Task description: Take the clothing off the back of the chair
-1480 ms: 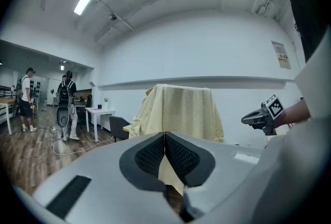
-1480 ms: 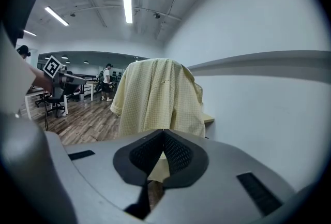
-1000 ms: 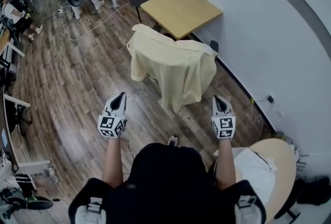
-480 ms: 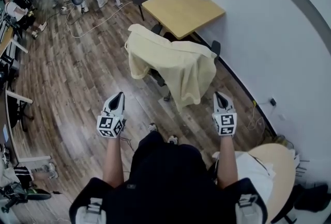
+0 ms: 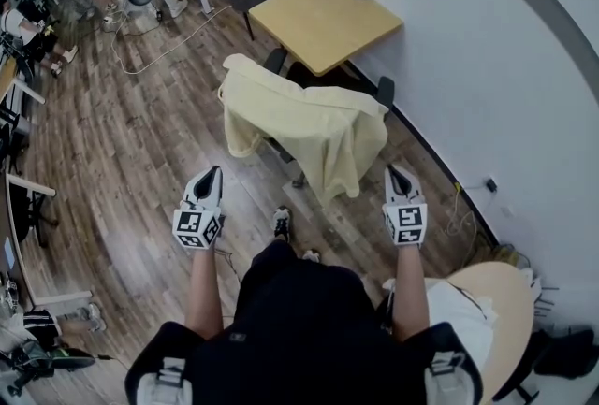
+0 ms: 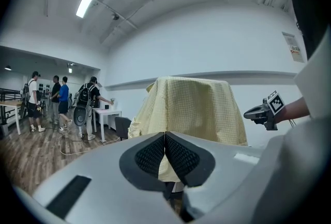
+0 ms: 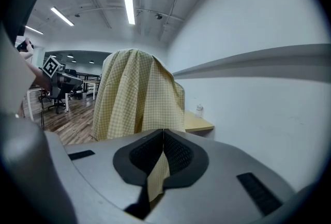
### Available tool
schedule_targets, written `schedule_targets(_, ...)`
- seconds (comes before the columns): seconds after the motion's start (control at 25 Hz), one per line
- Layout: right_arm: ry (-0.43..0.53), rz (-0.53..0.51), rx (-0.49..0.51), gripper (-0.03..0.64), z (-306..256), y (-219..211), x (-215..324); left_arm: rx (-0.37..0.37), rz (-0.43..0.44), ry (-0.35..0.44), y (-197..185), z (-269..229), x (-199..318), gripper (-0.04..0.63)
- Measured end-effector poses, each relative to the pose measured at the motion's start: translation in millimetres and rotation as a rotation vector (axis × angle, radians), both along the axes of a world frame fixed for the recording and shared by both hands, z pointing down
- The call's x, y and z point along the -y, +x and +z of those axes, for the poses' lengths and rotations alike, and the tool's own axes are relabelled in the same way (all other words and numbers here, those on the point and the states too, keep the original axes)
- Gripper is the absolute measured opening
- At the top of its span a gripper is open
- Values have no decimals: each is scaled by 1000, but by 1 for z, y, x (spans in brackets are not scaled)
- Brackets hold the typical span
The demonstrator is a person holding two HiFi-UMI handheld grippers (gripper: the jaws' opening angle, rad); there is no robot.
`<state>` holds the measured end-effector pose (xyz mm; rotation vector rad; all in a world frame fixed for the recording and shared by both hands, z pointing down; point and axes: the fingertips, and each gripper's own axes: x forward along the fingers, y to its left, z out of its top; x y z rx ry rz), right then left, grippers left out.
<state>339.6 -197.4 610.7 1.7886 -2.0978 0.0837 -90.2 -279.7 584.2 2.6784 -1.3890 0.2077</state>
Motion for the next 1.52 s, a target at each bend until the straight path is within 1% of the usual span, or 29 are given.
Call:
schedule_targets(0.32, -7, 34, -16, -3, -6, 17, 33, -25, 12, 8, 10, -3, 40, 3)
schedule_targets(0.4, 6, 36, -21, -3, -12, 20, 44, -25, 8, 7, 8, -3, 47, 3)
schedule_targets(0.52, -18, 50, -32, 2, -18, 22, 60, -32, -13, 4, 0, -3, 59, 3)
schedule_targets(0.64, 31, 22, -59, 38, -29, 20, 82, -39, -33, 4, -8, -2, 71, 3)
schedule_targets(0.8, 29, 42, -83, 91, -38, 26, 99, -40, -46, 7, -14, -2, 85, 3)
schedule_targets(0.92, 75, 1, -125, 125, -47, 23, 115, -38, -52, 5, -18, -2, 98, 3)
schedule_targets(1.16, 39, -12, -132, 144, -40, 15, 137, -42, -49, 7, -20, 1, 123, 3)
schedule_targets(1.32, 27, -31, -179, 146, -39, 1, 146, -44, -43, 4, -24, 2, 139, 3)
schedule_targets(1.44, 26, -27, -200, 120, -37, -3, 148, -44, -32, 1, -24, 4, 151, 3)
schedule_targets(1.52, 29, -22, -201, 83, -36, -3, 148, -44, -21, 1, -22, 5, 158, 3)
